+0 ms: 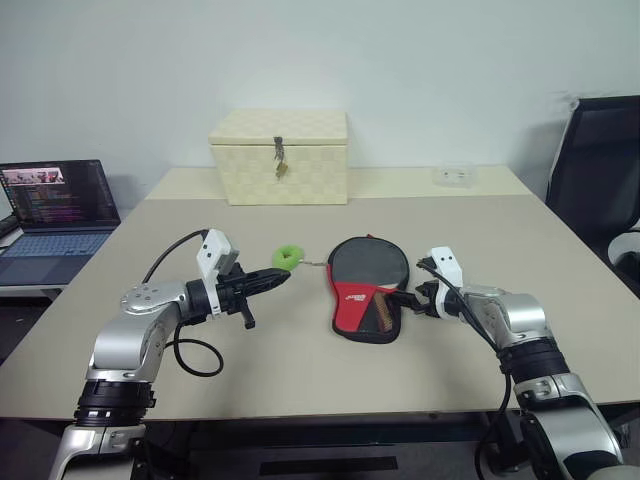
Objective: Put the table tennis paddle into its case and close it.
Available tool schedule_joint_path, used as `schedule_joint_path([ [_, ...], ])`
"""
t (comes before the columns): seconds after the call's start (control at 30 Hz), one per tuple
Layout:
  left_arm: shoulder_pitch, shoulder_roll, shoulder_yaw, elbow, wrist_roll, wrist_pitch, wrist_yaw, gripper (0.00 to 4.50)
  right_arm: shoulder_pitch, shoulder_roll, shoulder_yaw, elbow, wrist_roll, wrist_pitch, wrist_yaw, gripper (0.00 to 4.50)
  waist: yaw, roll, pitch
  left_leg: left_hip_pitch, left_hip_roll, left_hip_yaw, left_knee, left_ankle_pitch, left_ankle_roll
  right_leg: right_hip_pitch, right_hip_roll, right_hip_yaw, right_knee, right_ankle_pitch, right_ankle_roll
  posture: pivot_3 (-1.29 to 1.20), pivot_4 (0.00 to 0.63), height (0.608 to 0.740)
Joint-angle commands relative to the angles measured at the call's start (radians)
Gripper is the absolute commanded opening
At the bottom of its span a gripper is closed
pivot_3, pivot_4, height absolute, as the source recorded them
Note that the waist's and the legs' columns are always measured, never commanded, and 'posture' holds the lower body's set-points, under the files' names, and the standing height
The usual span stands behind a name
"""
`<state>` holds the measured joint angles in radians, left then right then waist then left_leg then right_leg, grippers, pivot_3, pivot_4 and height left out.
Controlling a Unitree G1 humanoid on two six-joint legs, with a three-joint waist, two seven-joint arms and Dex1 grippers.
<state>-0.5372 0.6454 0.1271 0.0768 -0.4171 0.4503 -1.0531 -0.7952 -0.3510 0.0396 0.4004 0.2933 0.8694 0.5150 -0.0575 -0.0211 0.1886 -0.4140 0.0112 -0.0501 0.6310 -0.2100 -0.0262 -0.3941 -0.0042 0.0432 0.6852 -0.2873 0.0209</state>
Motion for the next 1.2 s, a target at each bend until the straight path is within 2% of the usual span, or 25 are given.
schedule_joint_path([
  [0.03,-0.003,0.024,0.021,-0.048,-0.015,-0.009,0.011,0.0,-0.011,0.036,0.053,0.026,-0.014,0.009,0.044,3.51,-0.004,0.0,0.0,0.0,0.0,0.0,0.0,0.0,0.0,0.0,0.0,0.0,0.0,0.0,0.0,0.0,0.15,0.74],
  [0.27,0.019,0.042,0.02,-0.062,-0.019,-0.005,0.013,0.0,-0.05,0.093,0.081,0.105,-0.054,-0.018,0.071,1.19,-0.009,0.0,0.0,0.003,0.001,0.0,0.0,0.0,0.0,0.0,0.0,0.002,0.003,0.0,0.0,0.0,0.15,0.74],
  [0.4,0.058,0.072,0.026,-0.095,-0.042,0.019,-0.011,0.0,-0.084,0.125,0.06,0.176,-0.053,-0.029,0.083,0.06,-0.021,-0.001,0.0,0.012,0.001,0.001,-0.001,0.0,0.0,0.008,0.0,0.003,0.004,0.0,0.0,0.0,0.15,0.74],
  [0.5,0.106,0.111,0.036,-0.141,-0.083,0.057,-0.05,0.0,-0.095,0.137,0.053,0.15,-0.021,0.015,0.124,0.02,-0.03,-0.001,0.0,0.014,0.001,0.002,-0.002,0.0,0.0,0.008,0.001,0.004,0.005,-0.001,-0.001,0.0,0.15,0.74],
  [0.67,0.187,0.16,0.041,-0.232,-0.152,0.117,-0.099,0.0,-0.055,0.139,0.092,-0.011,0.012,0.113,0.179,0.02,-0.031,-0.001,0.0,0.013,0.002,0.001,-0.004,0.0,0.0,0.006,0.001,0.004,0.005,-0.002,-0.003,0.0,0.15,0.74],
  [0.93,0.285,0.192,0.022,-0.355,-0.221,0.175,-0.134,0.0,0.066,0.179,0.108,-0.322,0.07,0.303,0.128,0.02,-0.03,-0.001,0.0,0.012,0.004,-0.001,-0.007,-0.001,0.0,0.005,0.001,0.003,0.005,-0.005,-0.007,0.0,0.15,0.74],
  [1.2,0.299,0.193,0.016,-0.371,-0.236,0.191,-0.138,0.0,0.157,0.133,0.094,-0.488,0.11,0.416,0.1,0.02,-0.023,-0.001,0.0,0.012,0.003,-0.001,-0.006,-0.001,0.0,0.005,0.001,0.001,0.005,-0.005,-0.007,0.0,0.15,0.74],
])
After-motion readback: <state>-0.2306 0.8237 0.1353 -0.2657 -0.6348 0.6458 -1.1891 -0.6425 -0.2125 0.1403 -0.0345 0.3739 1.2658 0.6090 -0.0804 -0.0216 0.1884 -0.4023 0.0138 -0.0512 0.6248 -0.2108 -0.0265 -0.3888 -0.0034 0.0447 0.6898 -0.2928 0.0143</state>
